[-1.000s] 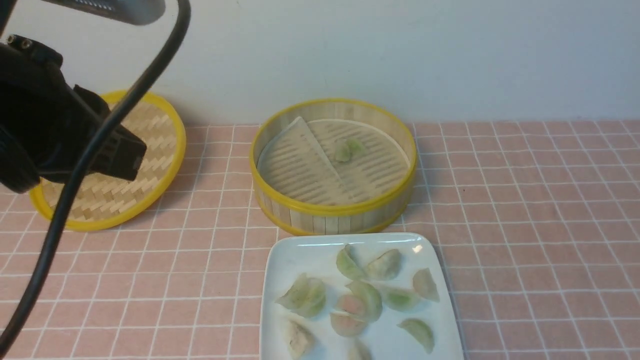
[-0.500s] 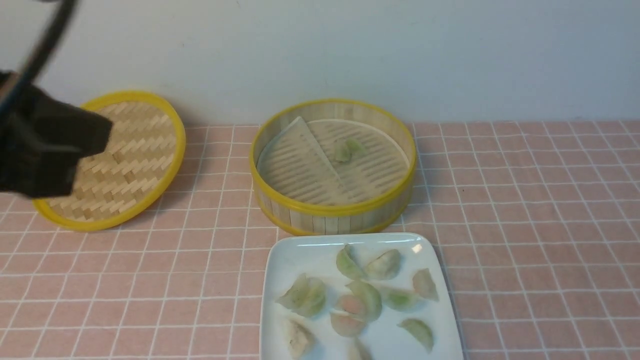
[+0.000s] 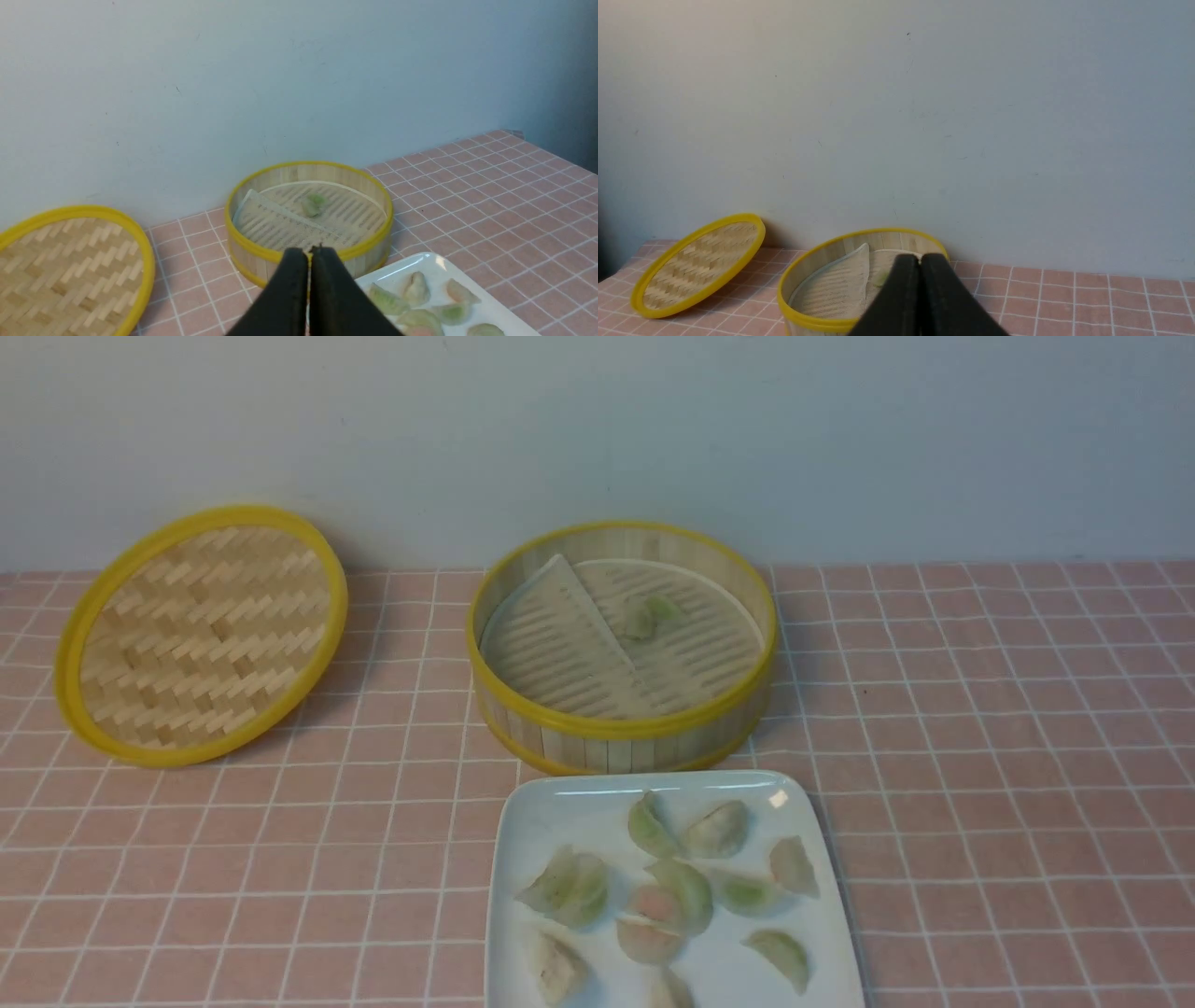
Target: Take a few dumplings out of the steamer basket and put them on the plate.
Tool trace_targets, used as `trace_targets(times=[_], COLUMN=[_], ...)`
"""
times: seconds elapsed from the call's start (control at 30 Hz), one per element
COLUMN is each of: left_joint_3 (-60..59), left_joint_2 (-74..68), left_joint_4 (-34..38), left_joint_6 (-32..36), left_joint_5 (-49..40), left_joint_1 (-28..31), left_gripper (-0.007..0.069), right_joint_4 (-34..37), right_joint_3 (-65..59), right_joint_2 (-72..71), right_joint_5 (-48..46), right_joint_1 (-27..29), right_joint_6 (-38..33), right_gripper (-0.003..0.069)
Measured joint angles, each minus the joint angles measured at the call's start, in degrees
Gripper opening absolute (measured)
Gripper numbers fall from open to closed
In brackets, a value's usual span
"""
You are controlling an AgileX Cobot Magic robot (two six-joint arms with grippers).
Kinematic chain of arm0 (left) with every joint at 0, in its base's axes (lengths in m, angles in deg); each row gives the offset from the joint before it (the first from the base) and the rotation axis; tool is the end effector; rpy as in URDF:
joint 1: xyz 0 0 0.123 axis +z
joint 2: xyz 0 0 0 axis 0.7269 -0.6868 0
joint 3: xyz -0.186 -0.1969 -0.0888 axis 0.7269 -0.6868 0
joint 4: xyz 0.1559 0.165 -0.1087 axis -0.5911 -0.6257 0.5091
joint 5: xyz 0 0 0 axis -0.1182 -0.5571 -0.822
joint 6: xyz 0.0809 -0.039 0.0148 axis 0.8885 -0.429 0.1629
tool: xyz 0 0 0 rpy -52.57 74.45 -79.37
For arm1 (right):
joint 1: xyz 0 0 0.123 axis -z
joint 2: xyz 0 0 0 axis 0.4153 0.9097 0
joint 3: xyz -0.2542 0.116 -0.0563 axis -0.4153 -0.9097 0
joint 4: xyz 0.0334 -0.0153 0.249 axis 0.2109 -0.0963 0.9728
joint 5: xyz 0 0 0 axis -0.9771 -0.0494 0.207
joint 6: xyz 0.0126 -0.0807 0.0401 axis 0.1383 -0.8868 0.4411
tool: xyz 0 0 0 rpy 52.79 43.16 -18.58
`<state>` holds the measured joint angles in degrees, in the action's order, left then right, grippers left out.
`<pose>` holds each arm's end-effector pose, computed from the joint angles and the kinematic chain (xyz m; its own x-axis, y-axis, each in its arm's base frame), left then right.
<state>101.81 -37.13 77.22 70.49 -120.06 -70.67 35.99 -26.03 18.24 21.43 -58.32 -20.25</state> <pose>0.0129 -0.0108 0.3650 -0.1083 0.0135 -0.9940 0.4494 0.8926 -0.0369 0.0175 -0.0175 0.3093 -0.0614 0.1750 -0.9826 -0.3085 0.9330 0.1855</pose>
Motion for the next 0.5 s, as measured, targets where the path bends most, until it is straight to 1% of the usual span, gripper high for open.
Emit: trace_targets(times=[0.13,0.3,0.43,0.5], left_joint_3=[-3.2,-5.6,-11.6,-16.2], left_joint_2=[3.7,4.5,5.2,6.7], left_joint_4=[-0.2,-1.4,-4.5,-5.2], left_joint_6=[0.1,0.2,0.2,0.2], left_joint_5=[-0.1,0.5,6.5,10.6], left_joint_1=[0.0,0.0,1.1,4.0], left_gripper=[-0.0006,-0.0006,-0.0006,-0.0006], right_joint_4=[0.0,0.0,0.0,0.0], right_joint_3=[0.0,0.0,0.0,0.0], right_joint_2=[0.0,0.0,0.0,0.0], right_joint_5=[0.0,0.0,0.0,0.0], right_joint_1=[0.0,0.0,0.0,0.0], right_joint_6=[0.0,0.0,0.0,0.0], right_gripper=[-0.0014,-0.0014,-0.0014,-0.0014])
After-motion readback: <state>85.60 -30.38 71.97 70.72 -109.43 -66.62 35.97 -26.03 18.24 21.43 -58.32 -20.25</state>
